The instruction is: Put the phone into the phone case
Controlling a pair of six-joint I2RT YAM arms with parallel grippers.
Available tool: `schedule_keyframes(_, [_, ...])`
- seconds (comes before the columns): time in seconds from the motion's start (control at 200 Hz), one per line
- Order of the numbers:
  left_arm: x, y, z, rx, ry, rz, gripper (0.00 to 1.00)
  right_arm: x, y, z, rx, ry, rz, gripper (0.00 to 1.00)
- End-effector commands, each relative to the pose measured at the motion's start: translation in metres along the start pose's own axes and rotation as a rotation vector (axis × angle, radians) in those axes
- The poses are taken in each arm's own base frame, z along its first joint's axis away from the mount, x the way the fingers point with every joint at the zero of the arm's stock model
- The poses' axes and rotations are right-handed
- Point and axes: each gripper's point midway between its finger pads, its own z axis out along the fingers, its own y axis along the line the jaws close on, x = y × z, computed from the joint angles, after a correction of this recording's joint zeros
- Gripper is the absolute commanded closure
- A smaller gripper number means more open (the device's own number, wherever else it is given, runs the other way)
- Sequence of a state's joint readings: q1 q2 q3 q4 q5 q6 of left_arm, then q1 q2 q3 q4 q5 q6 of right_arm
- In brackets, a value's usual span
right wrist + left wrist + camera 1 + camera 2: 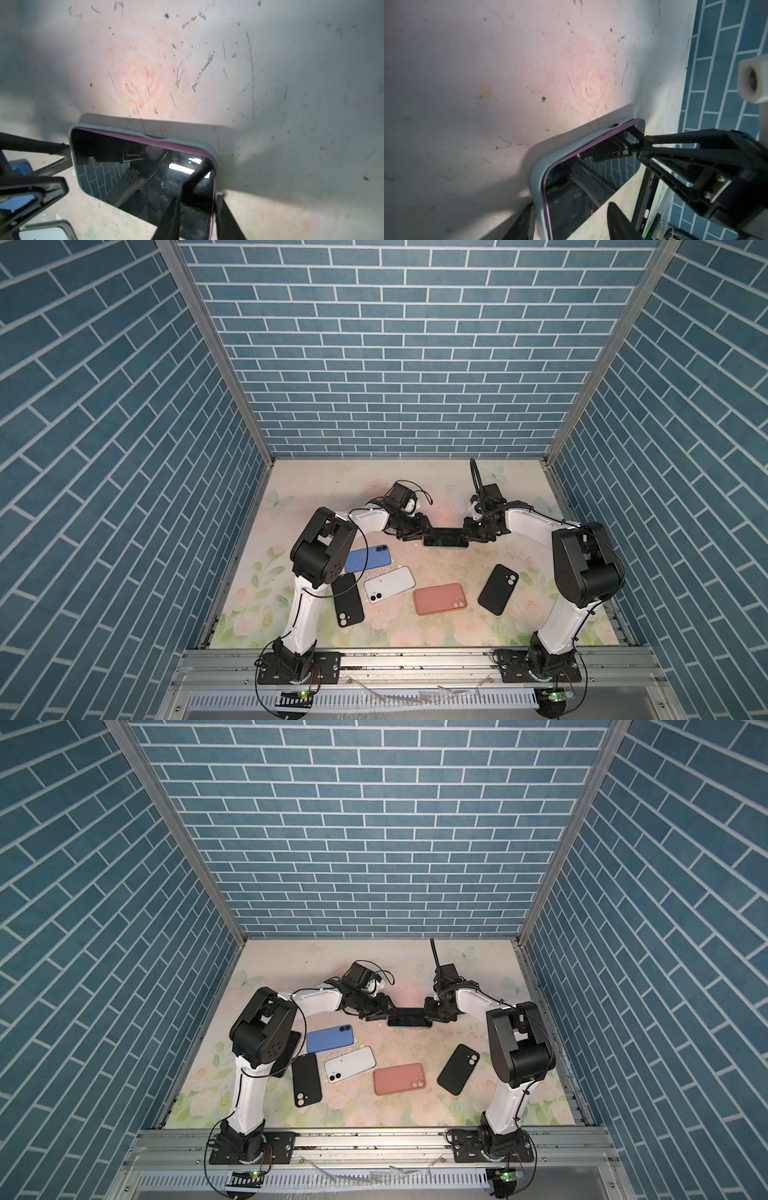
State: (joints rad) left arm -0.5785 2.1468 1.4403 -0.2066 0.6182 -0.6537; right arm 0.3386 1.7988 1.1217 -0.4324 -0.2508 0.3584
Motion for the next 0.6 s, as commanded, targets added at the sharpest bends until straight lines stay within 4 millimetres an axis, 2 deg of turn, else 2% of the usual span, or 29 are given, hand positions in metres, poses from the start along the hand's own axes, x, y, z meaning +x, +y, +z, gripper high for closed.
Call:
schedule_keyframes(0.0, [0.01,0.014,0.011,-0.053,0.037,-0.009,0.49,0.009,0.012,0.006,-0.057,0.031,-0.029,0.76])
schedule_keyframes(0.18, [0.011,0.01,0.014,-0.051,0.044,-0.007,0.58,0.017,0.018,0.015,-0.07,0.06,-0.043,0.82])
schedule_keyframes(0.4, [0.015,0.01,0.016,-0.056,0.054,-0.006,0.65,0.023,0.021,0.021,-0.069,0.083,-0.051,0.82])
schedule_keyframes(0.595, [0.017,0.02,0.011,-0.129,0.052,-0.002,0.66,0.021,0.015,0.011,-0.02,0.06,-0.062,0.75])
